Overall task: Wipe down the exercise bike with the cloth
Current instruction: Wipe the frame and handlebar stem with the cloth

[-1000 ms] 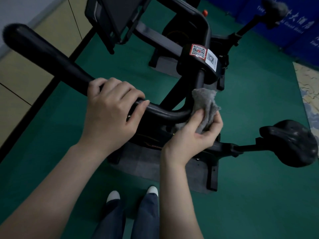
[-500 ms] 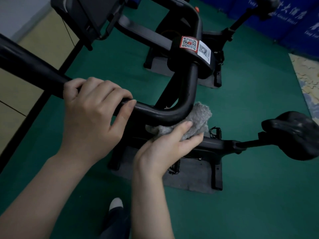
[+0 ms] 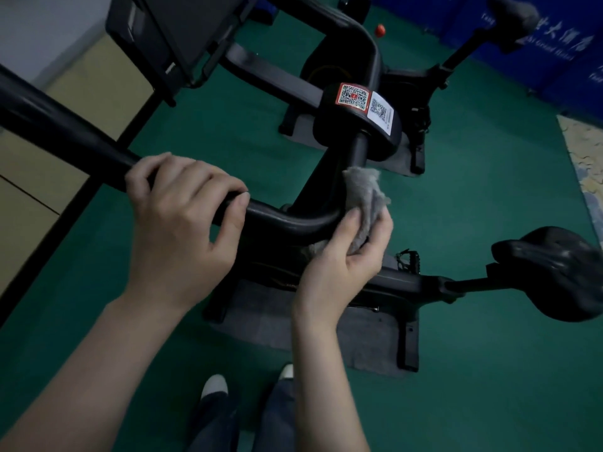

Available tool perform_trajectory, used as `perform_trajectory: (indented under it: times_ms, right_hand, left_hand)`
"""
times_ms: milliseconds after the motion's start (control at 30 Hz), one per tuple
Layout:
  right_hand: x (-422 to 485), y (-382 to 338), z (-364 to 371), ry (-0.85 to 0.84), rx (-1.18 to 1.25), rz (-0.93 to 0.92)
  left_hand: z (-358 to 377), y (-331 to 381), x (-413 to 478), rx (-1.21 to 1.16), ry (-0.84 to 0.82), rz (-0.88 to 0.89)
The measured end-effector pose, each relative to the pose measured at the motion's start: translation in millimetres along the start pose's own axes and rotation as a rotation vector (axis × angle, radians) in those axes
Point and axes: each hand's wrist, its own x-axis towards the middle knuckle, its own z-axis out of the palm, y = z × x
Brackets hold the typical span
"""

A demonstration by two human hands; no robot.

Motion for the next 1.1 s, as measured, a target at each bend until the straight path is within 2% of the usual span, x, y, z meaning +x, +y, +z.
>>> perform_trajectory:
  times_ms: [133,267,333,467,600,867,1100]
  right_hand:
    - [21.4,-0.7,-21.1,-0.358,-0.32,-0.388]
    - [63.0,-24.6,-33.0,-0.865,-0.535,-0.49]
    - [77.0,-38.3,-28.1,-1.048,-0.643,-0.483]
    - [71.3,-52.8,-13.7,-1.167,-0.741,-0.547]
    - [71.4,-63.7,1.9,-1.281,-0.735,-0.394]
    - [111.1,-67.0,12.3,-1.618,-0.806,-0.38]
    - [107.8,-64.5,29.2,-1.704,-0.91,-0.468]
  left_hand:
    - [4.2,12.6,-0.3,-0.035,0.009,-0.052]
    - [4.7,14.7,1.2,-0.04,0.021,-0.079]
    - [4.3,15.3,0.7,-0.04,0.022,-0.085]
    - [3.8,18.2,1.0,-0.044,0.028,-0.108]
    - [2.1,18.8,2.2,-0.066,0.02,-0.136]
    - [-0.4,19.7,-0.7,-0.084,0.005,-0.151]
    - [-0.4,19.1,-1.0,-0.076,0.018,-0.133]
